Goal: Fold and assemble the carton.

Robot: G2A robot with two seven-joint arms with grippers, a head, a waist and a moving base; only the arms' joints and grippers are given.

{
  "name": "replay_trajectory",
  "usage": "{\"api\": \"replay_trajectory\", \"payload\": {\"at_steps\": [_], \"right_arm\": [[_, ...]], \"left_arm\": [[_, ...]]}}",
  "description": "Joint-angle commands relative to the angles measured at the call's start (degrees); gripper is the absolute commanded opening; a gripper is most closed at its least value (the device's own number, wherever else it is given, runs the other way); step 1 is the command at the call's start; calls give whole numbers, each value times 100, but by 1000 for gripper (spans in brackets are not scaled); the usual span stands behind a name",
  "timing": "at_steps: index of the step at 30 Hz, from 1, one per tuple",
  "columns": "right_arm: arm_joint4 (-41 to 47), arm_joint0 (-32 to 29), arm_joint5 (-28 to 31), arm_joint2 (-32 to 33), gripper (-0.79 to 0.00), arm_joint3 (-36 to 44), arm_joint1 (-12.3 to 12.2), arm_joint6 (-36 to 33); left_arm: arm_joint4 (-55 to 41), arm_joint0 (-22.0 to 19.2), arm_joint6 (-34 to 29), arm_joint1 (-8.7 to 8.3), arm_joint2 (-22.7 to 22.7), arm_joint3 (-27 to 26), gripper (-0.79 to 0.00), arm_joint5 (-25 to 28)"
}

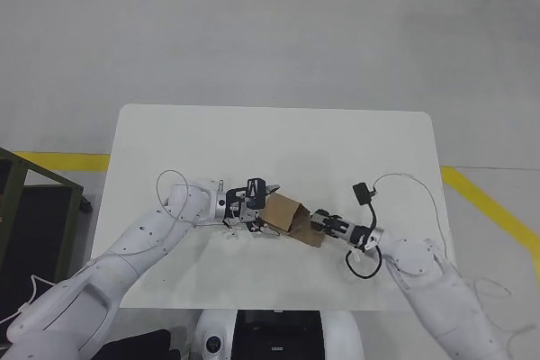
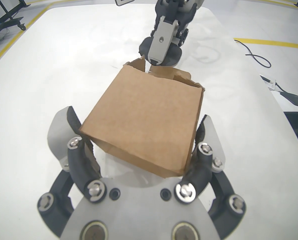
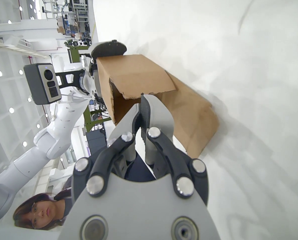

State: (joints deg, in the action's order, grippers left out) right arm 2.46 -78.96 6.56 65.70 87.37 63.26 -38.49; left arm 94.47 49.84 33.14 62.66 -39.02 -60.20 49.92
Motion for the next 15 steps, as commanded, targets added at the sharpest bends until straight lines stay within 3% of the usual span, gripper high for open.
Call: {"api": "replay_trajectory", "payload": {"at_steps": [1,15], "right_arm": [[-26,43,-10,4,-785,-16,3,21],[-187,370,28,-543,-785,-328,129,-42]], "left_arm": [[0,0,0,0,0,0,0,0],[0,0,0,0,0,0,0,0]]}}
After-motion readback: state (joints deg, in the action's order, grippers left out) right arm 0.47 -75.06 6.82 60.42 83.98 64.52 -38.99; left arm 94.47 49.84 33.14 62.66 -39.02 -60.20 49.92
